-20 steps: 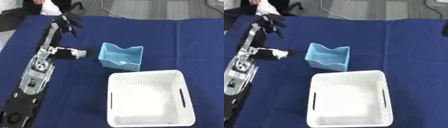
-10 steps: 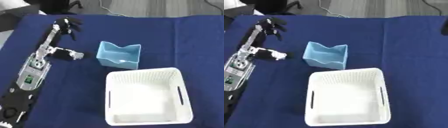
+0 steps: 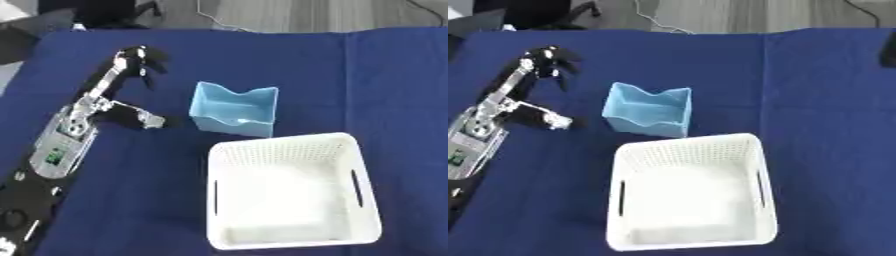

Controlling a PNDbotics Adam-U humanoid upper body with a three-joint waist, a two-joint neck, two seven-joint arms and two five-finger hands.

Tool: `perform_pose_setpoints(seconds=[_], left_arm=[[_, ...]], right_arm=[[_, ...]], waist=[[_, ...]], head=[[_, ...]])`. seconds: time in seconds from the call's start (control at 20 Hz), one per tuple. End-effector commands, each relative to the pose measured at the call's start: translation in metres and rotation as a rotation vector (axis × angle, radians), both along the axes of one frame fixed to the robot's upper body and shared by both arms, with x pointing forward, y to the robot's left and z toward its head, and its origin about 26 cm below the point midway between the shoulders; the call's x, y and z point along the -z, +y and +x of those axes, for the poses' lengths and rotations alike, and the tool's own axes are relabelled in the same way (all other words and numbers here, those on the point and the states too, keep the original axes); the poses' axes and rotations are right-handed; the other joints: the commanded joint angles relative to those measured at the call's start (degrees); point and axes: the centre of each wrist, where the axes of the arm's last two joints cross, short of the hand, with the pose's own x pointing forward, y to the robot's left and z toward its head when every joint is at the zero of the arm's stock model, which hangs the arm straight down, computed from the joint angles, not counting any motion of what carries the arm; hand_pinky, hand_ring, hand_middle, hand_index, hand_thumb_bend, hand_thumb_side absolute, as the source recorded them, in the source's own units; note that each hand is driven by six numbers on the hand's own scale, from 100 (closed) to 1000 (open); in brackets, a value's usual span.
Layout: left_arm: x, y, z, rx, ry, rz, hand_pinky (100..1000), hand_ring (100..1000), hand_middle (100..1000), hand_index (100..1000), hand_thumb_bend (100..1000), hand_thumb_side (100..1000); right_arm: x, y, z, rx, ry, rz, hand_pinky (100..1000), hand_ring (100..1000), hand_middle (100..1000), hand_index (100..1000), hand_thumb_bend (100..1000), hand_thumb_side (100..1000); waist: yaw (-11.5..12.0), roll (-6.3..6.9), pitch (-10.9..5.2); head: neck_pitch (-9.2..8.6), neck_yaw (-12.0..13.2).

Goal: Pick up objects on the table and place them in the box.

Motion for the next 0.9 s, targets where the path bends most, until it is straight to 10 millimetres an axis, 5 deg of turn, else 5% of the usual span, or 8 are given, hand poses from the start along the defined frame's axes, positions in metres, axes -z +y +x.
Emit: perform_pose_setpoints(seconds=[0.05, 0.9], left_arm=[[-0.013, 0.004, 0.002, 0.012, -0.011, 0.082, 406, 666, 711, 792, 1000, 261], [-0.016, -0.010, 0.012, 0.067, -0.012, 0.145, 412, 668, 714, 795, 1000, 288]], right_arm=[[-0.006, 0.000, -0.002, 0.000, -0.057, -0.008, 654, 736, 823, 817, 100, 674], [-0.006, 0.002, -0.002, -0.011, -0.045, -0.024, 646, 731, 821, 813, 100, 673]], waist=[[-0.07, 0.13, -0.76], [-0.66, 1.15, -1.07]], head=[[0.11, -0.23], [0.41, -0.17]])
